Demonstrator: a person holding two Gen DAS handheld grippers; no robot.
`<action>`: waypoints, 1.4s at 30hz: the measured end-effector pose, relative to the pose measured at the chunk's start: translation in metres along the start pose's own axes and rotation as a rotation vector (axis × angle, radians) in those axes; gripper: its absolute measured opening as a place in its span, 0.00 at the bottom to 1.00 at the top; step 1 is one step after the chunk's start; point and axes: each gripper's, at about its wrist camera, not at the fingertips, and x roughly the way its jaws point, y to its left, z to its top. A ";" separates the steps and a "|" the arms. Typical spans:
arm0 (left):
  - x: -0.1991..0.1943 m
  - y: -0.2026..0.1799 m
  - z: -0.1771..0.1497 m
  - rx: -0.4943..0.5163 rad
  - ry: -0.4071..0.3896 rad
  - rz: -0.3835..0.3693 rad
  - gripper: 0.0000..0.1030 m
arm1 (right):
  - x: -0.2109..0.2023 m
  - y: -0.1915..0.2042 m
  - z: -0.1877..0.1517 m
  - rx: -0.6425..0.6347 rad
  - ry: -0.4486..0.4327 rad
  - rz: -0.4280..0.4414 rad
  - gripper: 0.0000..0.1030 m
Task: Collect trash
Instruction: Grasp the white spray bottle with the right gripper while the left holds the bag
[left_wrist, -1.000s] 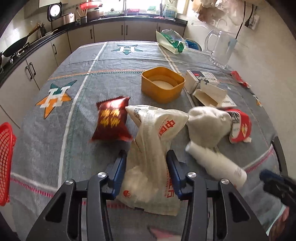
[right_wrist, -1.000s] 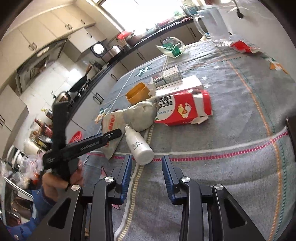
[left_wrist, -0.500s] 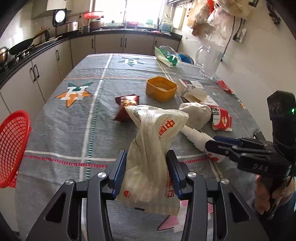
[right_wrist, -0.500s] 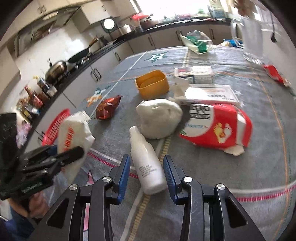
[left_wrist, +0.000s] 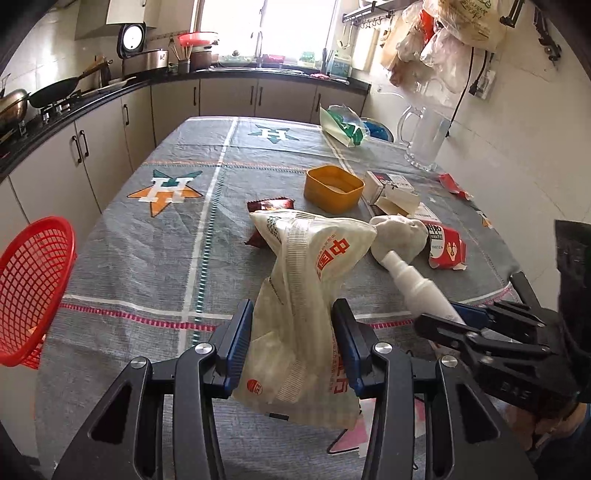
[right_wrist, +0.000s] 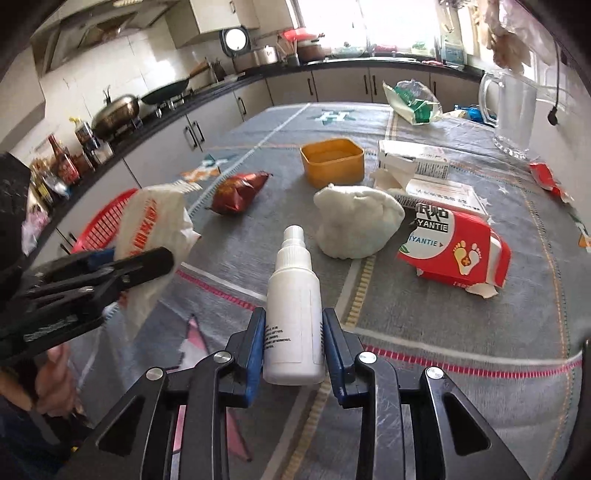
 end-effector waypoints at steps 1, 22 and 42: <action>0.000 0.001 0.000 -0.002 -0.001 0.002 0.42 | -0.003 0.001 -0.001 0.010 -0.007 0.004 0.32; -0.007 0.010 -0.004 -0.002 -0.020 0.054 0.42 | -0.007 0.017 -0.003 0.039 -0.009 0.062 0.32; -0.018 0.028 -0.006 -0.037 -0.044 0.057 0.42 | -0.003 0.032 0.003 0.018 0.005 0.063 0.32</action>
